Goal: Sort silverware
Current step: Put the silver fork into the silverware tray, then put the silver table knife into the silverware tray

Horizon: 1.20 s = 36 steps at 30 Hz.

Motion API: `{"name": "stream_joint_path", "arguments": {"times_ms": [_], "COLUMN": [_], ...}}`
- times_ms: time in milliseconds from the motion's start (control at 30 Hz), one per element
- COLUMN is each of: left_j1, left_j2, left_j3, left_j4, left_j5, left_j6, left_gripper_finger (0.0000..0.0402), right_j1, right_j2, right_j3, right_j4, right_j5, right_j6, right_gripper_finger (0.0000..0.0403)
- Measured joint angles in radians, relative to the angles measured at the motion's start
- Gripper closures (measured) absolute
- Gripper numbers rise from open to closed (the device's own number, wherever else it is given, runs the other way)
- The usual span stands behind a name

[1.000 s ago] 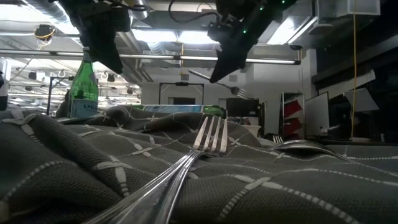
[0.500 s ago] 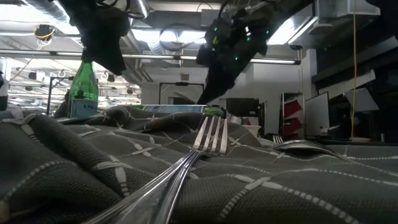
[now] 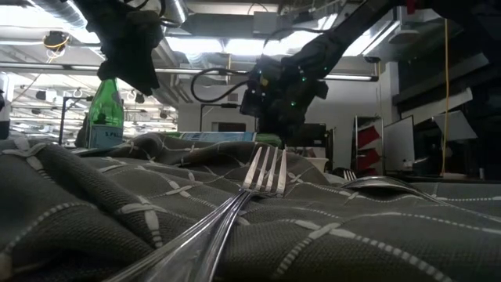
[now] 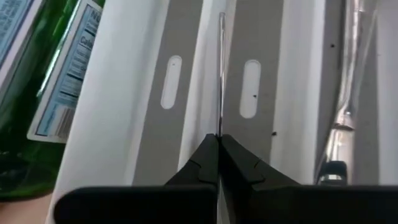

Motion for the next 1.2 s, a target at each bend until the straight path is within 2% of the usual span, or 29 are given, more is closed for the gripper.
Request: {"name": "stream_joint_path", "arguments": {"times_ms": [133,333,433,533,767,1200], "left_j1": [0.0,-0.001,-0.013,-0.055,-0.253,-0.651], "left_j2": [0.0,0.0,0.0,0.0,0.0,0.043], "left_j3": [0.0,0.0,0.0,-0.001,-0.001,-0.001], "left_j4": [-0.005,-0.089,-0.156,-0.222,-0.274,-0.271], "left_j5": [0.047,0.255,0.347,0.386,0.402,0.339], "left_j6": [0.0,-0.002,-0.034,-0.079,-0.208,-0.535], "left_gripper_finger": [0.0276,0.0276,0.0276,0.0276,0.0276,0.0276], "right_j1": [0.002,0.002,0.002,0.002,0.002,0.002], "right_j2": [0.002,0.002,0.002,0.003,0.003,0.003], "right_j3": [0.0,0.0,0.0,0.0,0.0,0.046], "right_j4": [0.006,0.008,0.007,0.007,0.006,-0.027], "right_j5": [0.026,0.08,0.09,0.108,0.16,0.098], "right_j6": [0.003,0.004,0.034,0.082,0.114,0.116], "right_gripper_finger": [0.0395,0.039,0.0368,0.0337,0.0293,0.029]}}
